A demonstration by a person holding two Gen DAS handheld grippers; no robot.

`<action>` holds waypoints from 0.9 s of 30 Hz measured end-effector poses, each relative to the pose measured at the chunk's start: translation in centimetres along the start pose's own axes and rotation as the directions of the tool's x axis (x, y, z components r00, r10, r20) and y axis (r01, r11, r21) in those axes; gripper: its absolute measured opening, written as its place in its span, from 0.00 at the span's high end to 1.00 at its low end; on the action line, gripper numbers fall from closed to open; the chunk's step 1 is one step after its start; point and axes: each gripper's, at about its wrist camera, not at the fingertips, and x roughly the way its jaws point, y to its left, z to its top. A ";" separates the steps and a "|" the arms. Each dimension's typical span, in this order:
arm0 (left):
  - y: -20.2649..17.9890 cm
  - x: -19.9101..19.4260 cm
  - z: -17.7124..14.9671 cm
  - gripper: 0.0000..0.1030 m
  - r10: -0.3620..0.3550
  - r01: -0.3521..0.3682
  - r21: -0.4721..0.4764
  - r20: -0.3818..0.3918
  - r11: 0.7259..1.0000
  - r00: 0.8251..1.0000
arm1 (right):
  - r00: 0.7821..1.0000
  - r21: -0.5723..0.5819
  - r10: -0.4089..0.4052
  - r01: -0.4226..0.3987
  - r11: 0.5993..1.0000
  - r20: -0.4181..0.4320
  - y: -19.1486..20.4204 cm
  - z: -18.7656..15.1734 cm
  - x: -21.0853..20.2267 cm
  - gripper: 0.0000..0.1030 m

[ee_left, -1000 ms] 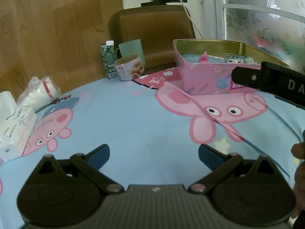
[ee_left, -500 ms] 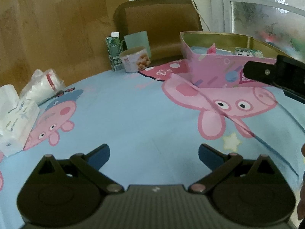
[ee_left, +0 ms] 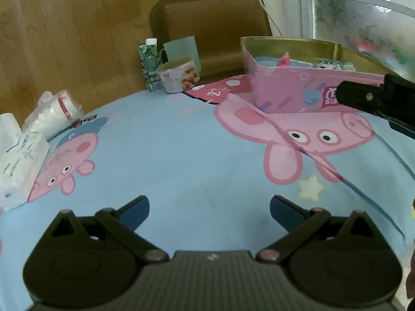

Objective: Organize soft objects

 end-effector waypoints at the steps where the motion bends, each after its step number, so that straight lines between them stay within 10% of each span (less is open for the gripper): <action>1: -0.1 -0.1 -0.1 0.00 -0.001 0.001 0.002 0.002 1.000 1.000 | 1.000 0.005 -0.004 0.004 1.000 0.002 -0.2 0.0 -0.1 0.00; 27: -0.1 -1.8 -0.3 0.00 -0.005 0.005 0.007 0.041 1.000 0.999 | 0.999 -0.001 0.001 -0.001 1.000 0.037 0.2 0.3 -1.3 0.00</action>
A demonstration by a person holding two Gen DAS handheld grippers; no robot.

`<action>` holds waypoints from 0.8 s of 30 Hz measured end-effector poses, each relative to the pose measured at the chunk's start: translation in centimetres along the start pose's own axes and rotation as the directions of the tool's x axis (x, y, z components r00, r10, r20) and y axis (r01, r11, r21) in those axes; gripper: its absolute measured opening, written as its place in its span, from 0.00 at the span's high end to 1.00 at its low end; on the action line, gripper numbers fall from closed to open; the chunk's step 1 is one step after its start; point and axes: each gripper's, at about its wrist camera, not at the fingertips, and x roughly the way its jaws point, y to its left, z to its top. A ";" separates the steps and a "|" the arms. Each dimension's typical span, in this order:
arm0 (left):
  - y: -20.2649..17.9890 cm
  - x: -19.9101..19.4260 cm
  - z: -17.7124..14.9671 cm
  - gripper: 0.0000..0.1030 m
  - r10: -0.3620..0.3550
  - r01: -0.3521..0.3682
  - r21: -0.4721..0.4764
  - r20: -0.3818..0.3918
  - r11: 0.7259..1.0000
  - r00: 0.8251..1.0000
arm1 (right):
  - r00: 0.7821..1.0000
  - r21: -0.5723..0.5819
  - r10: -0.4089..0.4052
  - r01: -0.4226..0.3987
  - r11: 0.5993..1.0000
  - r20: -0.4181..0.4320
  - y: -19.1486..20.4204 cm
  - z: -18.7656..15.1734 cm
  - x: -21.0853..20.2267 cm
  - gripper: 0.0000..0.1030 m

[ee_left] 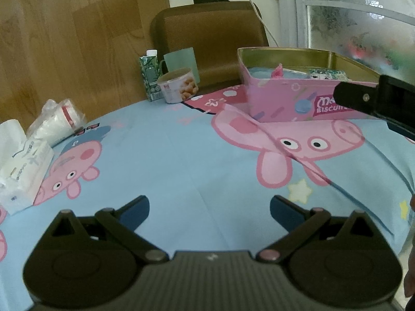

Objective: Organize soft objects

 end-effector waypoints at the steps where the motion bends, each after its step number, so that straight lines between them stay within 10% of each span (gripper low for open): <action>1: 0.0 0.0 0.0 0.00 -0.001 0.001 0.004 0.002 1.000 1.000 | 1.000 0.001 0.000 0.000 1.000 0.000 0.0 0.0 0.0 0.00; 24: -0.4 0.0 -0.2 0.00 -0.036 0.036 0.018 -0.007 0.999 0.999 | 0.999 0.001 -0.029 0.029 1.000 0.022 -0.1 0.0 0.0 0.00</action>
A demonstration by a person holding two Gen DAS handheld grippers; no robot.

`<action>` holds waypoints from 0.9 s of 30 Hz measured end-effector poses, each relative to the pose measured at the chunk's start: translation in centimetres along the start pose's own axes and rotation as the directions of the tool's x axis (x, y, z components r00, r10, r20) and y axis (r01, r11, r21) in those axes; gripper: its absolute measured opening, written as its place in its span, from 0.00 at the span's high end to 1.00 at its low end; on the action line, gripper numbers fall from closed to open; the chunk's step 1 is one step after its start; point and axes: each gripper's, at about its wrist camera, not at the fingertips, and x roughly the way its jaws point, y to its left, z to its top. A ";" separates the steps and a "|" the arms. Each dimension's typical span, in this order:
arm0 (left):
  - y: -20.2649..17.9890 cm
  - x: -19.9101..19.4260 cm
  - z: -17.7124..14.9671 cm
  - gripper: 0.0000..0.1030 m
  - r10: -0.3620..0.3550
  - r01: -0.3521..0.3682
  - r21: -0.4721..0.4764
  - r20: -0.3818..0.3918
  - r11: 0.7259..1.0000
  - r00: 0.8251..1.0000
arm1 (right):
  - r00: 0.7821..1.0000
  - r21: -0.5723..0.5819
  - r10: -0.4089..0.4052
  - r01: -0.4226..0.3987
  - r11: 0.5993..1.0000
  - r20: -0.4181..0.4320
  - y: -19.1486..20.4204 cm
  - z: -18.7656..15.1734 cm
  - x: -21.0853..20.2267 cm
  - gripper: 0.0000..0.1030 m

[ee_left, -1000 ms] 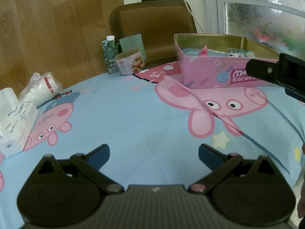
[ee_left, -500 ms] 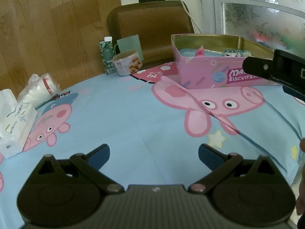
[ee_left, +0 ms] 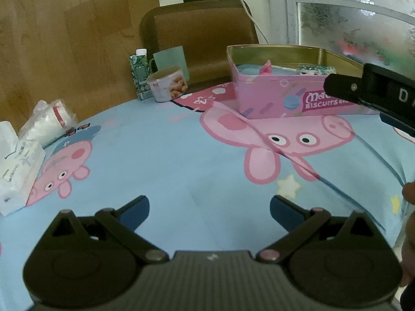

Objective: Organize soft objects

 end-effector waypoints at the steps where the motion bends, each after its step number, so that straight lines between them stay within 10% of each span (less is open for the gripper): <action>1: 0.0 0.1 0.0 0.00 0.001 -0.001 -0.001 -0.001 1.000 1.000 | 1.000 -0.005 0.002 -0.002 1.000 -0.001 0.1 -0.1 0.0 0.00; 27: 0.2 -0.4 0.0 0.00 0.002 -0.002 -0.012 0.003 1.000 1.000 | 1.000 -0.020 0.022 -0.022 1.000 -0.017 0.9 -0.2 0.1 0.00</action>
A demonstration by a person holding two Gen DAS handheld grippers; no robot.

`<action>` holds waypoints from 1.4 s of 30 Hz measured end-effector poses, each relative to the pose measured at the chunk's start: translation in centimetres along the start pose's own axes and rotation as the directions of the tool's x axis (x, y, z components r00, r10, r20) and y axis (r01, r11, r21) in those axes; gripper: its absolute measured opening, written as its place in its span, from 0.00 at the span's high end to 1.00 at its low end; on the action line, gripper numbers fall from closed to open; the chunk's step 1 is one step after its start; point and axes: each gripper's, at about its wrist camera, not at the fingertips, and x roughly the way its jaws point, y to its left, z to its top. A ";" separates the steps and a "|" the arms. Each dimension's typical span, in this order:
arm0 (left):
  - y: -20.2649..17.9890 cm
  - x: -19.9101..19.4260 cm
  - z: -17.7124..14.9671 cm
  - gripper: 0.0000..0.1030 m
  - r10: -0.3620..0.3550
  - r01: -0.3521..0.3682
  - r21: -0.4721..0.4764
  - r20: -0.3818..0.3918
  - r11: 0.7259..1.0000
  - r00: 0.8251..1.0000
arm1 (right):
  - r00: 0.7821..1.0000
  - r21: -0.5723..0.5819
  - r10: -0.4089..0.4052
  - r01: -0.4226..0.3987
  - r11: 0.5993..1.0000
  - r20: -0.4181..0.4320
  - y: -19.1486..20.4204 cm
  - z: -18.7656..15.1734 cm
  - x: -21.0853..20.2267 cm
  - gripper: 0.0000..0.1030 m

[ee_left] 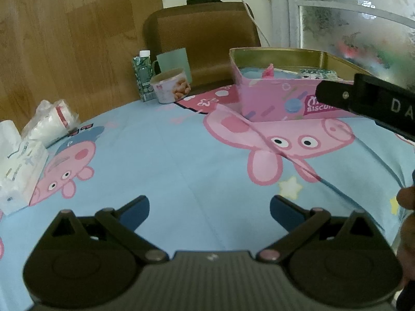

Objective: Organize soft objects

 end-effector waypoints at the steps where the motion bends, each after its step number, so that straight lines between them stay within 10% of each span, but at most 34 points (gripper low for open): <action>1: 0.0 0.1 0.0 0.00 0.000 0.000 0.001 -0.003 1.000 1.000 | 1.000 0.001 -0.002 0.002 1.000 -0.002 0.0 0.0 0.0 0.00; 42: 0.3 -0.2 -0.4 0.00 -0.006 0.006 -0.015 0.007 1.000 1.000 | 1.000 -0.005 -0.005 0.005 1.000 -0.004 0.5 -0.3 -0.3 0.00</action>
